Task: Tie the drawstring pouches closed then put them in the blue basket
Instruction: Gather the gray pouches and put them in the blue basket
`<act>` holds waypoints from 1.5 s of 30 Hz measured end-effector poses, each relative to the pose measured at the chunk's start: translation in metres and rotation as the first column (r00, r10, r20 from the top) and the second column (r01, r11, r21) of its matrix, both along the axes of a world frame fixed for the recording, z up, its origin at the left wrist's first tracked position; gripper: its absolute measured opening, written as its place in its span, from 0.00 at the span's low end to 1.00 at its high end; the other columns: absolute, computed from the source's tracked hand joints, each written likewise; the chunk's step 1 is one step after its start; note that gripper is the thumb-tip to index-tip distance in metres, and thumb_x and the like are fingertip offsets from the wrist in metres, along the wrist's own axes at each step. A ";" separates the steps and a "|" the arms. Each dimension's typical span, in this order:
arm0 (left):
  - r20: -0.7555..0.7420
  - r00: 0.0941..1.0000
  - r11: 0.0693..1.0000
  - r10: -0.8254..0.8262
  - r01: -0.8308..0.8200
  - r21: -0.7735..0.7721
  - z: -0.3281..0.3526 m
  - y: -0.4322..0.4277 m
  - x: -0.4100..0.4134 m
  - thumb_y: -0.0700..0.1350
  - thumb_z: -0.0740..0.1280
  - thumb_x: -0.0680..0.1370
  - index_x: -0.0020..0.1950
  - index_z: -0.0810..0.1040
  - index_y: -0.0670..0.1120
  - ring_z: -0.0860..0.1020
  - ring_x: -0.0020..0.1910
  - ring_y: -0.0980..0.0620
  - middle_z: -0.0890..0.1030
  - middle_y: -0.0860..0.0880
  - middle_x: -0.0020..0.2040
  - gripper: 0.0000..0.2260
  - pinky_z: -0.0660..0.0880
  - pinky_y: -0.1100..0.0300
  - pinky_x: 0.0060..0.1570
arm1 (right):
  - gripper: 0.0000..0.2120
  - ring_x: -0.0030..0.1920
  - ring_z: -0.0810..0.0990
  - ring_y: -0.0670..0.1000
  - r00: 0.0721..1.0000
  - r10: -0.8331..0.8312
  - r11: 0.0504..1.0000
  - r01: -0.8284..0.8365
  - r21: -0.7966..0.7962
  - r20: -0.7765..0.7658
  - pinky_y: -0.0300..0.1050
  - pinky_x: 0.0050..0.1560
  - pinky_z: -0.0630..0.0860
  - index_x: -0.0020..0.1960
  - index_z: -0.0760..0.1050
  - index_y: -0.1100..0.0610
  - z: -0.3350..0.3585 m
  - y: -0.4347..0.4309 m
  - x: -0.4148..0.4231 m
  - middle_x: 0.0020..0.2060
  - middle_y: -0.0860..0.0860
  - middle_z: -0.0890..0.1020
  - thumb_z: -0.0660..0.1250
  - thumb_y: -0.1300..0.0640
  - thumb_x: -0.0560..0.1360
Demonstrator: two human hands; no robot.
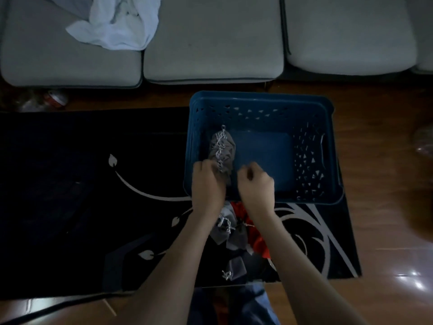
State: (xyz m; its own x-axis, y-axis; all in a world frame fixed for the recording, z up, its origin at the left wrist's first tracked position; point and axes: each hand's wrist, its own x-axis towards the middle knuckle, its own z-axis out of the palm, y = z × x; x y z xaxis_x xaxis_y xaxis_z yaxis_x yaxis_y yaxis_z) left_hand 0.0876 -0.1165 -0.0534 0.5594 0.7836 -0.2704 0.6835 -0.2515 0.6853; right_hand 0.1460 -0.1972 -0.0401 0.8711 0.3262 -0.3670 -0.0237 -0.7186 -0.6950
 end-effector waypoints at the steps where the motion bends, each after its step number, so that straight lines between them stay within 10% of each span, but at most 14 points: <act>1: 0.109 0.994 0.994 -0.011 -0.001 0.105 0.004 -0.005 -0.012 0.34 0.58 0.78 0.55 0.74 0.38 0.71 0.47 0.51 0.71 0.44 0.53 0.09 0.63 0.70 0.47 | 0.11 0.29 0.72 0.50 0.998 0.035 0.999 -0.037 0.029 0.042 0.44 0.29 0.67 0.38 0.67 0.57 0.008 -0.004 -0.012 0.28 0.51 0.74 0.59 0.57 0.78; 5: -0.061 0.944 0.815 -0.325 0.312 0.489 -0.030 -0.028 -0.087 0.33 0.61 0.72 0.50 0.71 0.40 0.70 0.44 0.46 0.71 0.42 0.45 0.08 0.73 0.55 0.47 | 0.04 0.32 0.77 0.52 0.974 0.223 0.953 -0.225 0.202 0.032 0.45 0.31 0.73 0.45 0.69 0.56 0.008 -0.028 -0.076 0.33 0.51 0.78 0.58 0.56 0.76; 11: -0.255 0.876 0.911 -0.410 0.406 -0.072 -0.081 -0.005 -0.136 0.34 0.60 0.77 0.57 0.73 0.41 0.74 0.53 0.47 0.70 0.45 0.56 0.09 0.67 0.64 0.50 | 0.25 0.62 0.73 0.51 0.939 0.308 0.951 -0.306 0.039 -0.154 0.44 0.60 0.71 0.67 0.69 0.53 -0.063 -0.056 -0.088 0.61 0.51 0.75 0.62 0.68 0.73; 18: -0.300 0.949 0.826 -0.100 -0.088 -0.556 -0.125 0.008 -0.110 0.44 0.60 0.77 0.58 0.75 0.40 0.79 0.49 0.47 0.79 0.46 0.45 0.13 0.78 0.53 0.50 | 0.29 0.71 0.62 0.56 0.956 0.177 0.935 -0.238 -0.262 -0.236 0.51 0.67 0.65 0.76 0.53 0.56 -0.137 -0.040 -0.074 0.72 0.55 0.64 0.59 0.61 0.77; 25: -0.104 0.985 0.719 0.134 -0.169 -0.674 -0.139 -0.005 -0.116 0.28 0.55 0.77 0.65 0.71 0.40 0.76 0.56 0.51 0.78 0.44 0.56 0.19 0.70 0.54 0.65 | 0.29 0.67 0.64 0.58 0.950 0.291 0.884 -0.311 -0.350 -0.111 0.52 0.65 0.63 0.72 0.57 0.58 -0.161 -0.024 -0.077 0.66 0.55 0.67 0.65 0.53 0.75; 30: -0.167 0.982 0.676 0.086 -0.181 -0.715 -0.145 -0.008 -0.120 0.28 0.58 0.78 0.69 0.64 0.36 0.73 0.54 0.51 0.74 0.39 0.61 0.19 0.72 0.64 0.49 | 0.36 0.66 0.64 0.58 0.916 0.365 0.840 -0.402 -0.364 -0.169 0.54 0.64 0.63 0.74 0.51 0.54 -0.165 -0.027 -0.085 0.65 0.55 0.65 0.67 0.59 0.73; 35: -0.068 0.951 0.481 0.300 -0.212 -0.851 -0.142 -0.022 -0.116 0.26 0.60 0.76 0.52 0.72 0.39 0.76 0.43 0.52 0.78 0.41 0.47 0.11 0.72 0.64 0.44 | 0.25 0.62 0.67 0.61 0.942 0.292 0.911 -0.326 -0.251 -0.166 0.52 0.62 0.67 0.67 0.59 0.61 -0.169 -0.026 -0.088 0.61 0.60 0.68 0.63 0.64 0.73; 40: -0.005 0.982 0.550 0.188 -0.109 -0.828 -0.141 -0.016 -0.114 0.33 0.65 0.63 0.35 0.70 0.42 0.69 0.31 0.54 0.72 0.46 0.30 0.07 0.65 0.63 0.31 | 0.15 0.54 0.74 0.57 0.964 0.139 0.983 -0.163 -0.088 -0.224 0.57 0.53 0.74 0.56 0.62 0.56 -0.167 -0.022 -0.083 0.53 0.56 0.72 0.65 0.59 0.73; 45: -0.082 0.937 0.517 0.340 -0.259 -0.816 -0.132 -0.010 -0.109 0.29 0.63 0.74 0.37 0.77 0.38 0.79 0.29 0.55 0.80 0.48 0.28 0.08 0.73 0.67 0.28 | 0.11 0.34 0.75 0.52 0.864 -0.023 0.999 0.036 0.016 -0.503 0.53 0.42 0.73 0.34 0.77 0.56 -0.166 -0.018 -0.081 0.29 0.52 0.77 0.70 0.49 0.70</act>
